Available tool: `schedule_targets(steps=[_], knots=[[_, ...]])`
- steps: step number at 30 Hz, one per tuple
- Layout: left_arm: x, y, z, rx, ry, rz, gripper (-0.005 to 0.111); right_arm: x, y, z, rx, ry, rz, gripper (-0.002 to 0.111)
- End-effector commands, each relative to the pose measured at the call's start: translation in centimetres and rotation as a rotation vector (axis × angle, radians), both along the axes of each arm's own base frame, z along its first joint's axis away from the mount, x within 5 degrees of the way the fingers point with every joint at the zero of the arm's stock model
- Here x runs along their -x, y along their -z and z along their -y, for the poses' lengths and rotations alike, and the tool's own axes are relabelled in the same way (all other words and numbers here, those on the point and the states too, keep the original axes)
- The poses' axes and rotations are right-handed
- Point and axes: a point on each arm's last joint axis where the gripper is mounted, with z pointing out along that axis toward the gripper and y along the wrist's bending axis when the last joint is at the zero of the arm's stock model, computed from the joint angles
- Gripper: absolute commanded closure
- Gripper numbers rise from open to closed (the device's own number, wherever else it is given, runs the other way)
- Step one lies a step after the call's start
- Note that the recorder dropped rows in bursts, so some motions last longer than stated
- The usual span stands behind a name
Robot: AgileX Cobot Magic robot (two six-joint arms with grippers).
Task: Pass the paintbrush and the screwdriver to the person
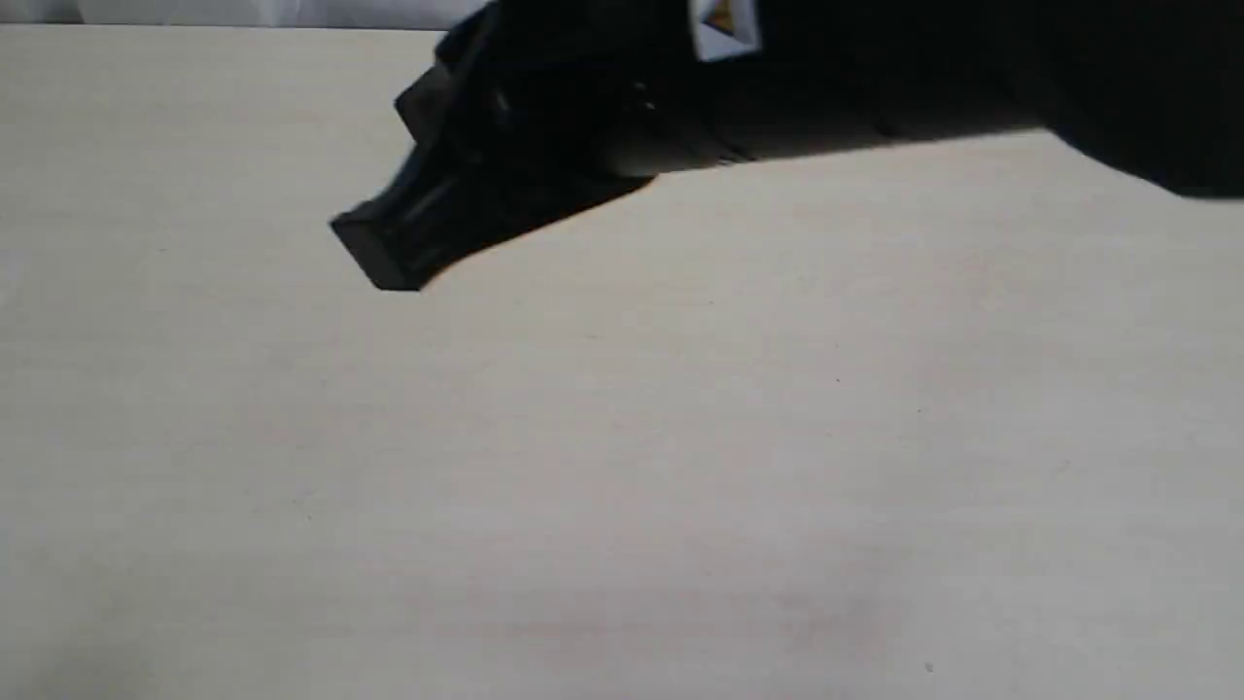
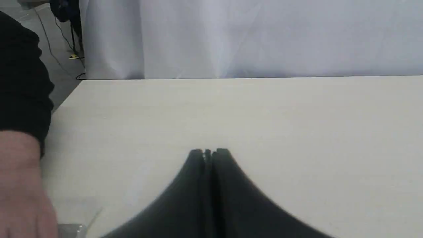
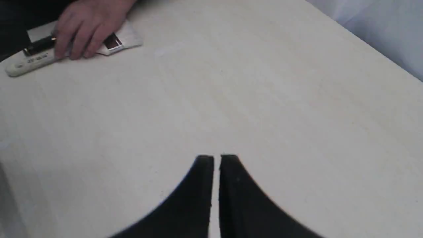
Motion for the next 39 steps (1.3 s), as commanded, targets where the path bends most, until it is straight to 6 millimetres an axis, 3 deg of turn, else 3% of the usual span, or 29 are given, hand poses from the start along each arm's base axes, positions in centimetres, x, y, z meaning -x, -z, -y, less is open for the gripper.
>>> schedule_targets(steps=[1,9,14,19,31,39], knots=[[0.0,0.0,0.1,0.004,0.009,0.008,0.107,1.6,-0.3,2.1,-0.087,0.016,0.022,0.104],[0.0,0.0,0.1,0.004,0.009,0.008,0.107,5.0,-0.5,6.6,-0.156,0.027,0.032,0.104],[0.0,0.0,0.1,0.004,0.009,0.008,0.107,7.5,-0.5,9.2,-0.185,0.047,-0.116,0.104],[0.0,0.0,0.1,0.004,0.009,0.008,0.107,9.2,-1.3,11.0,-0.192,0.041,-0.151,0.104],[0.0,0.0,0.1,0.006,0.009,0.004,0.107,10.6,-3.0,14.1,-0.206,0.041,0.024,0.104],[0.0,0.0,0.1,0.006,0.009,0.006,0.107,10.0,-2.0,15.0,-0.090,0.063,0.178,0.104]])
